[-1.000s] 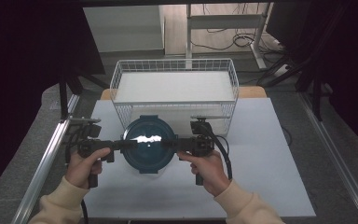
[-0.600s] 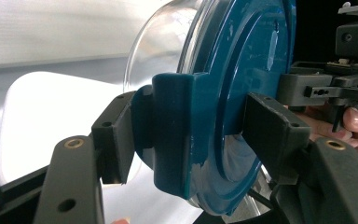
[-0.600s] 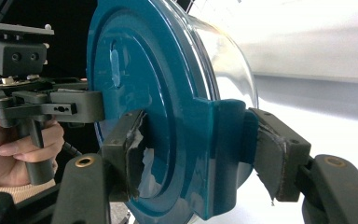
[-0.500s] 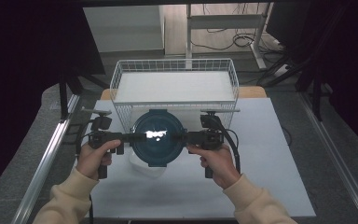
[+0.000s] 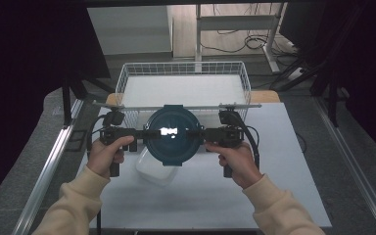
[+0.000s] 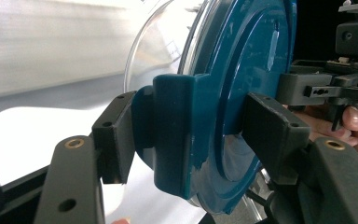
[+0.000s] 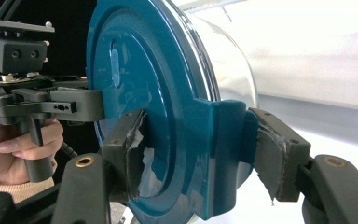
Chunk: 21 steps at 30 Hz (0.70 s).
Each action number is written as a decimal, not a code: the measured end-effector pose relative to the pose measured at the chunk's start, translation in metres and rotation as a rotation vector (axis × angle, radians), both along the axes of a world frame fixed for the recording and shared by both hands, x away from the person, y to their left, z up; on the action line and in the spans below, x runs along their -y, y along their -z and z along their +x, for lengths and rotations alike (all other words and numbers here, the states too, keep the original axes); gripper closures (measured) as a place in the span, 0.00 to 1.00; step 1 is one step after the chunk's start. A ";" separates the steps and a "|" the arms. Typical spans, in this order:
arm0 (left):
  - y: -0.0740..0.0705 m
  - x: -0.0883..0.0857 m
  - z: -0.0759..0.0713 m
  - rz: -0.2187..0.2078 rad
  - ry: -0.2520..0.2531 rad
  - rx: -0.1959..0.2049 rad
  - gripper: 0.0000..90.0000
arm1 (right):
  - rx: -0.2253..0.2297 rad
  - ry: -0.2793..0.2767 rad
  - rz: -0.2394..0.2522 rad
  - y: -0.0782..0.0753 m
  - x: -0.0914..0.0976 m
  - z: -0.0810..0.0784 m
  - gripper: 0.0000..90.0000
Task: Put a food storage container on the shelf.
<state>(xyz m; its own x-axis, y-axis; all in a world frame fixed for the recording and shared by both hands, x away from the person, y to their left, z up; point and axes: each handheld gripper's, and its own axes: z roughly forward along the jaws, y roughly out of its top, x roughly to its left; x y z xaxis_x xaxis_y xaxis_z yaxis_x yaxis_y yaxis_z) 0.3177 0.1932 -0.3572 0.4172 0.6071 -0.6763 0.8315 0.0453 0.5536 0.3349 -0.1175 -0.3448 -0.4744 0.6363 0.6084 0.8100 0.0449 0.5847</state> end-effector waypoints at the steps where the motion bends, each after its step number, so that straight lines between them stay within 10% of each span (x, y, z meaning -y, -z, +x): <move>1: 0.000 0.000 0.000 0.000 0.000 0.000 0.42 | 0.002 0.000 -0.001 -0.001 0.001 0.001 0.44; 21: -0.051 0.013 0.025 -0.001 0.002 0.057 0.42 | 0.056 -0.004 -0.006 -0.052 0.013 0.024 0.44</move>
